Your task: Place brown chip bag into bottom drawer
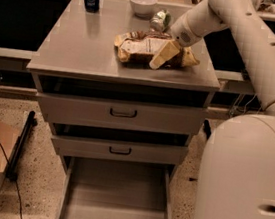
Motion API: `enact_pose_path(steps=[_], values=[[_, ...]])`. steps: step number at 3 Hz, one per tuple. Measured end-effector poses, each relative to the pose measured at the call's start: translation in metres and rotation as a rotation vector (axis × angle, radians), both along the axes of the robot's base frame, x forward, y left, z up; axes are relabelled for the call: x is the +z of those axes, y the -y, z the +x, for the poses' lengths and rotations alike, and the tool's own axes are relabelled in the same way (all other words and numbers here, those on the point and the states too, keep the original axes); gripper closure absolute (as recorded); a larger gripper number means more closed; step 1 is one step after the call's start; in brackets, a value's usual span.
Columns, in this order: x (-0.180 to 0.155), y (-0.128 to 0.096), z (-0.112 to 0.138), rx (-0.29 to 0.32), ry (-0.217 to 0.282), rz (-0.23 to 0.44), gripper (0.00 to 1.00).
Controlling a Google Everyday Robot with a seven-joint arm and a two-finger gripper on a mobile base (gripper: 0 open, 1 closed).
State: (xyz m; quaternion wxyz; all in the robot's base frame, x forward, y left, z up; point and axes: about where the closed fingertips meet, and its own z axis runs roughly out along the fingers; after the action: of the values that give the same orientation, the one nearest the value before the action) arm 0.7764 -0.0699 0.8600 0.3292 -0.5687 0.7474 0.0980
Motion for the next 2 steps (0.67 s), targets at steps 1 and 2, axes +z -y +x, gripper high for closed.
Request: enact_pose_path(steps=[1,2], values=[[-0.0134,-0.0053,0.0107,0.000,-0.033,0.022,0.15],[-0.0225,-0.0106,0.0134,0.008,-0.057,0.016,0.40]])
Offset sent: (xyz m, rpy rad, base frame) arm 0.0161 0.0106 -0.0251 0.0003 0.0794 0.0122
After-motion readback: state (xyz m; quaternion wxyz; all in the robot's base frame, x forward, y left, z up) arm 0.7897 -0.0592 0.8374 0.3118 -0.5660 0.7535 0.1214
